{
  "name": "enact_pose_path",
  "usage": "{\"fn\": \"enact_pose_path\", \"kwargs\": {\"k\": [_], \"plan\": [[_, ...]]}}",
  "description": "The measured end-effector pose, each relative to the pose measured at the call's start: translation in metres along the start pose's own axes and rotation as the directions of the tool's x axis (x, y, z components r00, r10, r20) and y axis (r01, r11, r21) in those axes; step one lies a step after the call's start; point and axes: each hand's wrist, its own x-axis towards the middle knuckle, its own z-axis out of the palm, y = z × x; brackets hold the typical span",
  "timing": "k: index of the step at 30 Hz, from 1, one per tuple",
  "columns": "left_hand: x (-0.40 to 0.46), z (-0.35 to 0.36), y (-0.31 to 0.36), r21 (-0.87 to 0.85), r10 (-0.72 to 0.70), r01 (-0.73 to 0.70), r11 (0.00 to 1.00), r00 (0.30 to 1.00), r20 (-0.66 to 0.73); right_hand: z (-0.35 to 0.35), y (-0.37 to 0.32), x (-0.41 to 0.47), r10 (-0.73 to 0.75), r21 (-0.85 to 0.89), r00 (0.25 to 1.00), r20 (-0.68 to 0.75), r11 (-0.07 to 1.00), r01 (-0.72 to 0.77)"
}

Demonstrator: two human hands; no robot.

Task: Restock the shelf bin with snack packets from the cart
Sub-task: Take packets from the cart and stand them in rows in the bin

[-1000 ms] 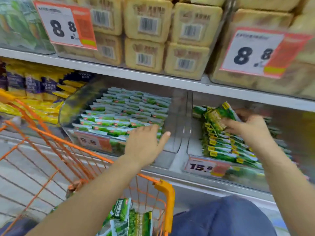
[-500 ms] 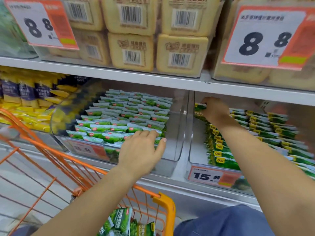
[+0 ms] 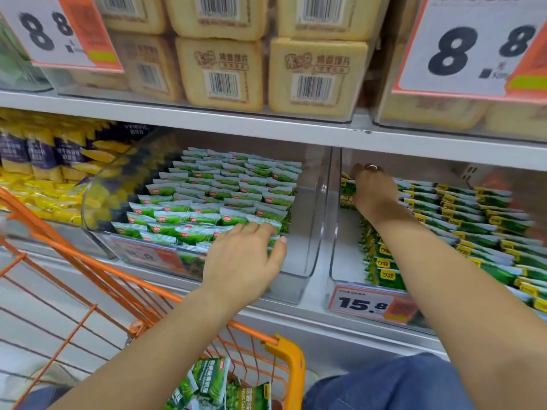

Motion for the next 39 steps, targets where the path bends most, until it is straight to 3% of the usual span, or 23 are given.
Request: {"fn": "enact_pose_path", "kwargs": {"k": [8,10,13,16,20,23,25,26,29,32,36,39], "plan": [[0.003,-0.010,0.003,-0.066,-0.035,0.039,0.997,0.998,0.056,-0.044,0.000,-0.031,0.011,0.181,0.998,-0.056,0.984,-0.001],[0.001,-0.018,0.001,-0.214,0.002,0.024,0.977,0.993,0.119,-0.064,-0.008,-0.061,0.007,0.156,0.998,-0.070,0.988,0.004],[-0.019,-0.044,-0.008,-0.547,0.116,-0.065,0.835,0.991,0.060,-0.079,-0.020,-0.127,-0.068,0.249,0.928,-0.365,0.954,0.168],[-0.059,-0.075,-0.032,-0.457,0.205,-0.222,0.861,0.975,-0.087,-0.092,-0.040,-0.188,-0.142,0.395,0.838,-0.527,0.832,0.389],[-0.123,-0.096,-0.089,-0.314,0.240,-0.215,0.925,0.970,0.043,-0.099,-0.093,-0.231,-0.324,0.450,0.792,-0.517,0.684,0.573],[-0.157,-0.096,-0.140,-0.059,0.102,-0.089,0.994,0.952,0.289,-0.100,-0.143,-0.243,-0.594,0.409,0.713,-0.373,0.584,0.701],[-0.173,-0.090,-0.170,0.214,-0.069,-0.033,0.976,0.889,0.453,-0.100,-0.180,-0.246,-0.771,0.366,0.634,-0.057,0.575,0.732],[-0.180,-0.088,-0.181,0.307,-0.163,0.000,0.952,0.847,0.506,-0.095,-0.197,-0.245,-0.822,0.340,0.557,0.117,0.560,0.755],[-0.194,-0.077,-0.204,0.332,-0.291,0.101,0.938,0.750,0.594,-0.072,-0.243,-0.245,-0.814,0.298,0.348,0.465,0.514,0.804],[-0.198,-0.073,-0.208,0.230,-0.270,0.159,0.960,0.742,0.614,-0.043,-0.286,-0.258,-0.796,0.282,0.233,0.559,0.446,0.849],[-0.196,-0.070,-0.201,0.181,-0.256,0.182,0.966,0.737,0.625,-0.006,-0.329,-0.292,-0.808,0.319,0.106,0.580,0.345,0.883],[-0.197,-0.072,-0.201,0.190,-0.263,0.183,0.965,0.727,0.634,0.012,-0.348,-0.314,-0.761,0.388,0.048,0.646,0.382,0.839]]}}
